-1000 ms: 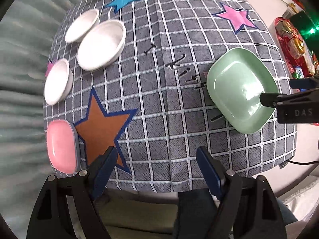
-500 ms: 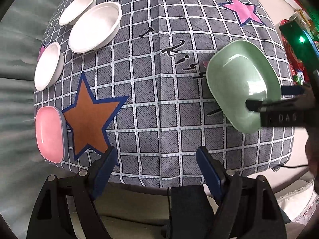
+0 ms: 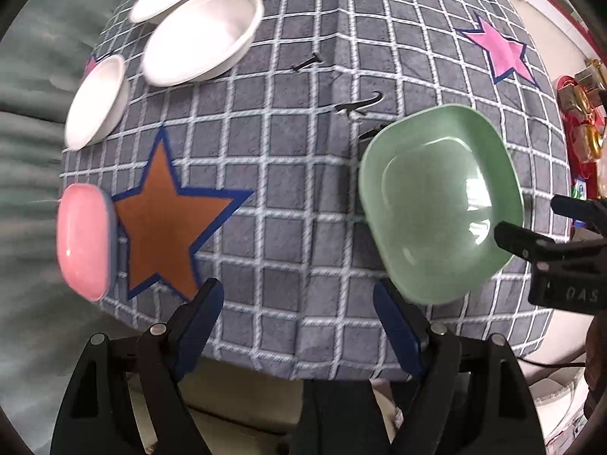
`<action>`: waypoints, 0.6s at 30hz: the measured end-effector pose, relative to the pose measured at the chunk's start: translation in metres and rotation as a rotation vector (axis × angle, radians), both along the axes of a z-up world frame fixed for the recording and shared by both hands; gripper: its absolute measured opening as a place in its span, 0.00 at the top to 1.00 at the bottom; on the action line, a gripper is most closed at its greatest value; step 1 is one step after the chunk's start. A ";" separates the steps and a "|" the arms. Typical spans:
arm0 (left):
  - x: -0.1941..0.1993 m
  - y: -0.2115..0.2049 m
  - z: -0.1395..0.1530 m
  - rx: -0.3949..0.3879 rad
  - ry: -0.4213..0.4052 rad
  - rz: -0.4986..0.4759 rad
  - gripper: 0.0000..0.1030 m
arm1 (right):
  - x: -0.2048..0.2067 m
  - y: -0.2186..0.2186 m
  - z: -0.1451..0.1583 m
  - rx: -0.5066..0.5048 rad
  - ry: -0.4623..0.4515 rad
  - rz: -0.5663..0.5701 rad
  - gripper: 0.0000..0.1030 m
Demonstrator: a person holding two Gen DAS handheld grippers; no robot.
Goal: Organize plates and bowls
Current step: 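Move the right tool to the green plate and open its fingers, then grasp the green plate rim with the right gripper and lift it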
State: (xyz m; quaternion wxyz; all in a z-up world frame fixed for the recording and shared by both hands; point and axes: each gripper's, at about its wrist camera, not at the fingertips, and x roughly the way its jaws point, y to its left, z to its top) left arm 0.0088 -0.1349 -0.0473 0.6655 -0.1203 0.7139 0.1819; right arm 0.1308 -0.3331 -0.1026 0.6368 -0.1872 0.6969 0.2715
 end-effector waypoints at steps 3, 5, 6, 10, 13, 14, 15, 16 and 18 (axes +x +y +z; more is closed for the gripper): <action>0.014 -0.009 -0.013 -0.022 0.000 0.019 0.19 | 0.015 -0.003 -0.008 -0.040 -0.013 0.000 0.00; 0.020 -0.010 -0.019 -0.035 -0.009 0.061 0.19 | 0.021 -0.004 -0.012 -0.062 -0.011 0.022 0.00; 0.022 -0.011 -0.021 -0.044 -0.012 0.077 0.19 | 0.024 -0.004 -0.013 -0.070 -0.009 0.035 0.00; 0.028 -0.013 -0.035 -0.058 -0.013 0.106 0.19 | 0.029 0.008 -0.022 -0.074 -0.003 0.096 0.00; 0.030 -0.011 -0.048 -0.064 -0.004 0.130 0.19 | 0.028 0.016 -0.028 -0.082 -0.022 0.131 0.00; 0.029 -0.010 -0.051 -0.069 0.000 0.142 0.19 | 0.026 0.020 -0.027 -0.083 -0.032 0.141 0.00; 0.029 -0.010 -0.053 -0.076 0.001 0.155 0.19 | 0.022 0.021 -0.026 -0.084 -0.038 0.152 0.00; 0.029 -0.011 -0.055 -0.082 -0.002 0.164 0.19 | 0.017 0.017 -0.024 -0.082 -0.037 0.158 0.00; 0.030 -0.013 -0.058 -0.091 -0.008 0.152 0.19 | 0.011 0.024 -0.023 -0.078 -0.037 0.169 0.11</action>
